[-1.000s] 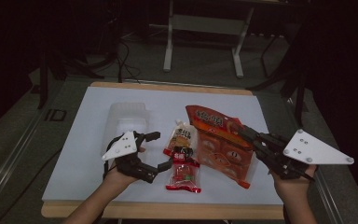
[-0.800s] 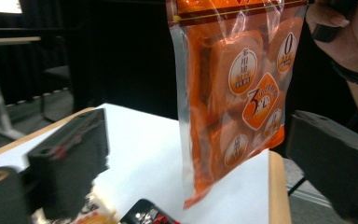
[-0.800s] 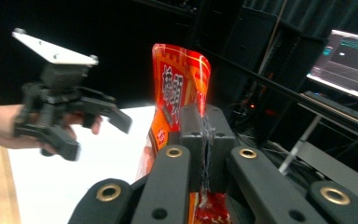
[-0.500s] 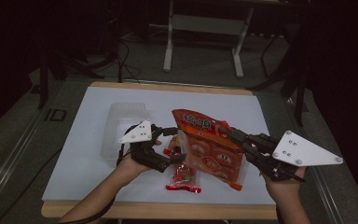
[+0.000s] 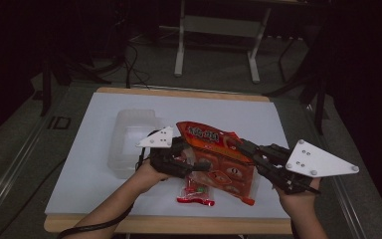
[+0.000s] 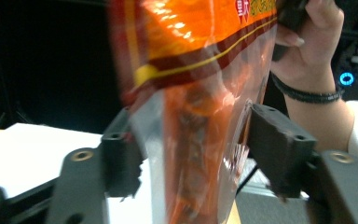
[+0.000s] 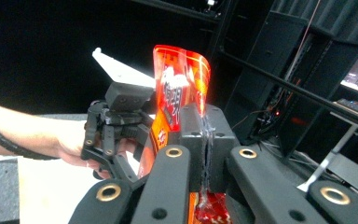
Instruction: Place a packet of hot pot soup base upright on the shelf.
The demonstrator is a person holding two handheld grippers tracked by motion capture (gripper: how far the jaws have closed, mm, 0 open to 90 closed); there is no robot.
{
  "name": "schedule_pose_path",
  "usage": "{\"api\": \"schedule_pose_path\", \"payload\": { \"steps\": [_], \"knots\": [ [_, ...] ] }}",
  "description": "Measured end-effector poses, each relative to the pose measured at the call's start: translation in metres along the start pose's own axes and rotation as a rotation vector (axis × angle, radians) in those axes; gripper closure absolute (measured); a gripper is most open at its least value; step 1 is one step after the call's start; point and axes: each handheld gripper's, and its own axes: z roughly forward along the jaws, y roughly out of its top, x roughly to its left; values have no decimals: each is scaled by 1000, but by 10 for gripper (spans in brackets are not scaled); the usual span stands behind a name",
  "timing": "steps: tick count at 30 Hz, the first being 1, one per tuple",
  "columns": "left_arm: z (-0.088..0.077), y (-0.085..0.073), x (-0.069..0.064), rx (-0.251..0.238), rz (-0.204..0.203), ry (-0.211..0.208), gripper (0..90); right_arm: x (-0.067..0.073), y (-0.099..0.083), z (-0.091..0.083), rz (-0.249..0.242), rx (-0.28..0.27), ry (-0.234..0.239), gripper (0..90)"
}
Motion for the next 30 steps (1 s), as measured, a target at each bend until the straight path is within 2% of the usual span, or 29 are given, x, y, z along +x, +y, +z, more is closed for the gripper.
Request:
{"api": "schedule_pose_path", "payload": {
  "steps": [2,6,9,11,16,24,30],
  "knots": [
    [2,0,-1,24,12,-6,509,0,-2,1,-7,10,-6,889],
    [3,-2,-2,36,26,-22,629,-2,-5,0,0,16,-11,889],
    [4,-1,-4,50,42,-37,690,-4,-7,0,8,17,-12,889],
    [4,0,-6,64,32,-30,702,-5,-8,0,10,21,-15,888],
    [3,2,-12,75,58,-1,710,-10,-11,-1,37,15,-1,885],
    [1,7,-22,75,64,64,713,-16,-13,-2,63,3,3,870],
    [1,14,-27,77,66,88,716,-21,-12,-4,94,-15,12,840]
  ]
}}
